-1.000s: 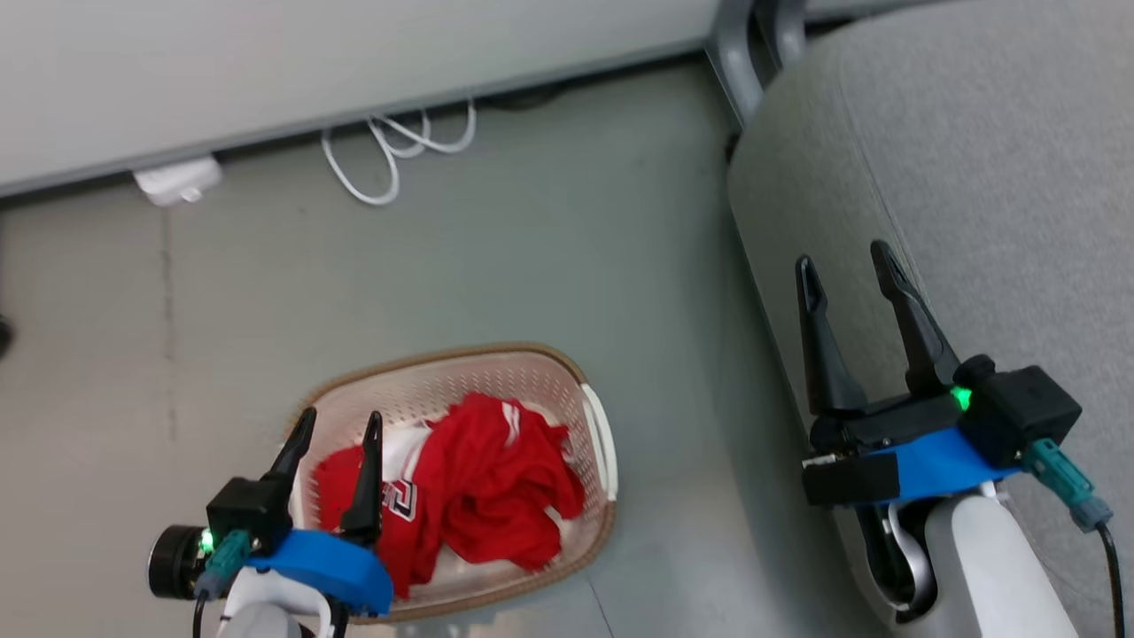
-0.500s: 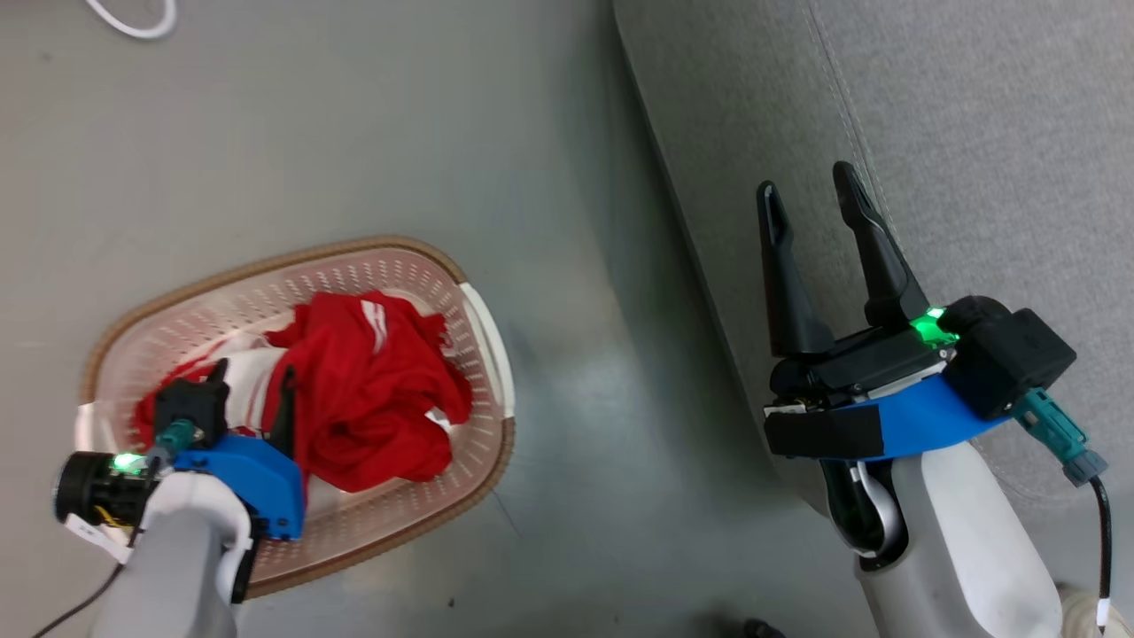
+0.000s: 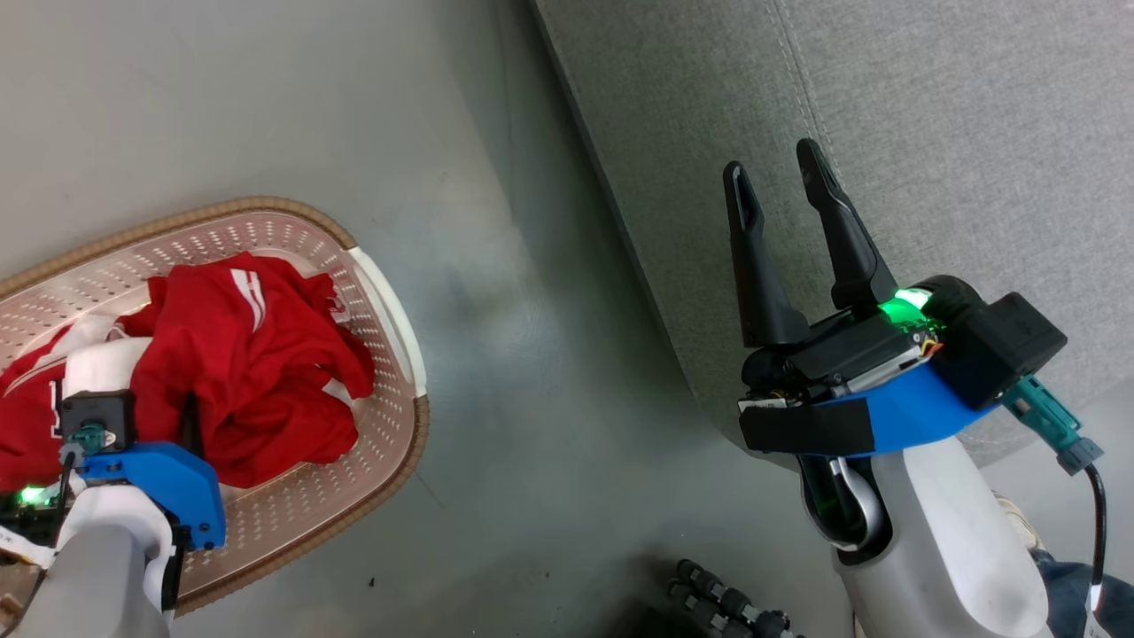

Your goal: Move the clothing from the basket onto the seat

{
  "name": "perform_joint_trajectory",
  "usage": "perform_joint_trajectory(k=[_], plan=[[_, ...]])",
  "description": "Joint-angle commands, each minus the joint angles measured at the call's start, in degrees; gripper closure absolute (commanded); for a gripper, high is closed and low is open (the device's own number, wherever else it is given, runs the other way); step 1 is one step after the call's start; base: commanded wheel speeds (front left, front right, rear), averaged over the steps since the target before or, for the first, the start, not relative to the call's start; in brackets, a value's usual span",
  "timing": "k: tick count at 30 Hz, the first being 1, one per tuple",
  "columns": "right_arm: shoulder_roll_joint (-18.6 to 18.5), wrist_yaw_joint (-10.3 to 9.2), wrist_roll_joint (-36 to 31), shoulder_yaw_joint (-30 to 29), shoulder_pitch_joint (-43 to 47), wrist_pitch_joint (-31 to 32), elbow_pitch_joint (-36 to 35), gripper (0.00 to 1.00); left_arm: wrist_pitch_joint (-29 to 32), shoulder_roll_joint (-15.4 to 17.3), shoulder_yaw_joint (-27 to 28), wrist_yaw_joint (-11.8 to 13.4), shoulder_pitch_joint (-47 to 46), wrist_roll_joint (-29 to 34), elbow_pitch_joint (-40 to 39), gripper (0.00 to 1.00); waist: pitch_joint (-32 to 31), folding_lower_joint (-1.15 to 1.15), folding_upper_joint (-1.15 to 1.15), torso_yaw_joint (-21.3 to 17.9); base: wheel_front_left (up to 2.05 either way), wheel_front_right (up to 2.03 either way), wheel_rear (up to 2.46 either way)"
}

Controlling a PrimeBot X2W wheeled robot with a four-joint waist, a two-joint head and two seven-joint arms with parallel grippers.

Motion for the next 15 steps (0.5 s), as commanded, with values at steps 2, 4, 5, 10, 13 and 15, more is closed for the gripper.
perform_joint_trajectory(k=[2, 4, 5, 10, 13, 15], plan=[[-0.04, -0.03, 0.35, 0.26, 0.37, -0.01, -0.15, 0.0, 0.86, 0.56, 0.6, -0.13, -0.34, -0.93, 1.57, 0.53, 0.27, -0.01, 0.0, -0.79, 0.0, 0.0, 0.0], [-0.04, -0.03, 0.36, 0.24, 0.45, -0.01, -0.1, 0.0, 1.12, 0.56, 0.49, -0.67, -0.27, -1.07, 2.02, 1.0, 0.26, -0.01, 0.0, -0.92, 0.0, 0.0, 0.0], [-0.04, -0.03, 0.37, 0.12, 0.45, -0.01, -0.1, 0.0, 1.31, 0.64, 0.29, -1.09, -0.3, -1.21, 2.45, 1.0, 0.27, -0.01, 0.0, -1.03, 0.0, 0.0, 0.0], [-0.04, -0.03, 0.44, -0.53, 0.7, -0.02, -0.34, 0.0, 0.59, 0.37, 0.1, -1.82, -0.83, -2.01, 4.69, 1.0, -0.03, -0.01, 0.0, -1.12, 0.0, 0.0, 0.0], [-0.04, -0.02, 0.54, -0.34, 0.87, -0.02, -0.23, 0.0, -0.06, 0.18, -0.12, -2.16, -1.17, -2.26, 6.2, 1.0, -0.39, -0.01, 0.0, -1.1, 0.0, 0.0, 0.0], [-0.04, -0.03, 0.46, -0.26, 0.91, -0.02, -0.12, 0.0, -0.46, -0.07, -0.34, -2.49, -1.33, -2.5, 7.23, 1.0, -0.8, -0.01, 0.0, -1.04, 0.0, 0.0, 0.0]])
